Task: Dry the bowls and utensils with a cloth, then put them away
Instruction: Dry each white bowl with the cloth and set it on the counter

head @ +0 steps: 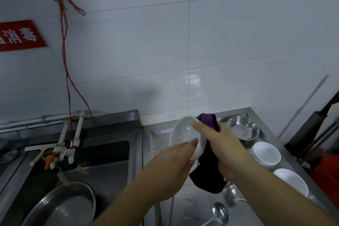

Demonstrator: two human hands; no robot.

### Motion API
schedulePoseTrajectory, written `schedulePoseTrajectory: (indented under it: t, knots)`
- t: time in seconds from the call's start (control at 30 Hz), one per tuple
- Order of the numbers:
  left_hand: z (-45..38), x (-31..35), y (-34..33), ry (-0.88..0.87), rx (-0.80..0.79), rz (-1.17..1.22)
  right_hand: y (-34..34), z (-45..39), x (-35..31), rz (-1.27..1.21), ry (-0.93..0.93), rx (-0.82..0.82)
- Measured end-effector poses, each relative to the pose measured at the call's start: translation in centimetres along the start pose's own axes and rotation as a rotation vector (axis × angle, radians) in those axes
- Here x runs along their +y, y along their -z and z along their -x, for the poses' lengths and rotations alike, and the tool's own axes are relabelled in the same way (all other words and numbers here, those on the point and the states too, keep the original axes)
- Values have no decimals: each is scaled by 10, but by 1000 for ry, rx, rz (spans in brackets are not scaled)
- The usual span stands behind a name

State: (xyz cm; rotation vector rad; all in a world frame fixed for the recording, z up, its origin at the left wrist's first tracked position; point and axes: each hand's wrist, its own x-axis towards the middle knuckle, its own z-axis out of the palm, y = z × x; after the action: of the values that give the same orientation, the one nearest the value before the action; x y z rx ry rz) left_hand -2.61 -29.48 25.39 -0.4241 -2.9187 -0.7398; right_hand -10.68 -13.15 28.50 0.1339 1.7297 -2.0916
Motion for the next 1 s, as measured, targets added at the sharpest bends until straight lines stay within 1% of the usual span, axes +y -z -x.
schedulePoseTrajectory:
  t: [0.07, 0.17, 0.23, 0.27, 0.33, 0.4, 0.43, 0.47, 0.5, 0.57, 0.6, 0.63, 0.7, 0.8, 1.0]
  knots:
    - [6, -4, -6, -9, -15, -35, 1, -3, 12, 30, 16, 12]
    - [14, -12, -13, 24, 9, -50, 0, -6, 30, -72, -16, 53]
    - [18, -16, -15, 80, 11, 81, 0, -6, 41, -146, -62, 88]
    - [19, -19, -16, 114, 36, 160, 0, -6, 47, -173, -86, 108]
    - [21, -24, -21, 191, 172, 253, 1, -5, 59, -238, -124, 154]
    - [22, -31, -27, 323, 316, 332, 2, -4, 68, -295, -135, 190]
    - [21, -35, -30, 419, 334, 423, 4, -2, 72, -311, -129, 200]
    - [20, -37, -33, 527, 303, 559, 6, 0, 75, -322, -120, 211]
    - [20, -39, -35, 636, 251, 735, 8, 2, 79, -325, -113, 226]
    - [20, -40, -42, 844, 172, 1166, 13, 7, 87, -305, -107, 261]
    - [20, -40, -45, 918, 154, 1342, 18, 10, 92, -293, -108, 284]
    - [20, -39, -50, 956, 141, 1442, 23, 12, 97, -283, -109, 311]
    - [19, -34, -60, 970, 101, 1475, 39, 19, 105, -262, -113, 365]
    - [12, -19, -76, 930, 46, 1426, 68, 28, 115, -233, -105, 415]
    - [-12, 34, -110, 835, 2, 1377, 143, 43, 117, -182, -67, 496]
